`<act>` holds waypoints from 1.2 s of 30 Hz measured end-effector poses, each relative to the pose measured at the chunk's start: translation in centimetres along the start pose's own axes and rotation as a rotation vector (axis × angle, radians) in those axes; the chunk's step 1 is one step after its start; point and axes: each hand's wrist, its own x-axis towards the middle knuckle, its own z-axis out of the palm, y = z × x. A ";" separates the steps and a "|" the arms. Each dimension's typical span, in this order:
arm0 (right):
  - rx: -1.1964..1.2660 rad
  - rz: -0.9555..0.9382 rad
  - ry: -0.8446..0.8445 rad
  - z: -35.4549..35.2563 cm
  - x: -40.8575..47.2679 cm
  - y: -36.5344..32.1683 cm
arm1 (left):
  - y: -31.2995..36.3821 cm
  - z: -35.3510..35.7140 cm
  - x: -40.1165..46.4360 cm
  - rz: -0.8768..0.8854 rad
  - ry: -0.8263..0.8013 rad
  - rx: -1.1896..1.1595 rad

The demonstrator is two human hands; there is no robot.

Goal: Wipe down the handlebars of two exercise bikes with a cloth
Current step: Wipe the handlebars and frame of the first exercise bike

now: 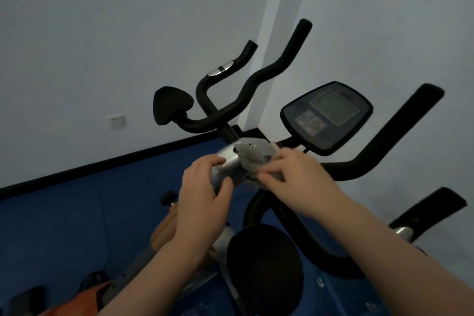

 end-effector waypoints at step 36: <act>0.306 -0.256 0.253 -1.0 -4.3 -2.2 | 0.2 -3.1 -6.6 -0.090 0.068 0.327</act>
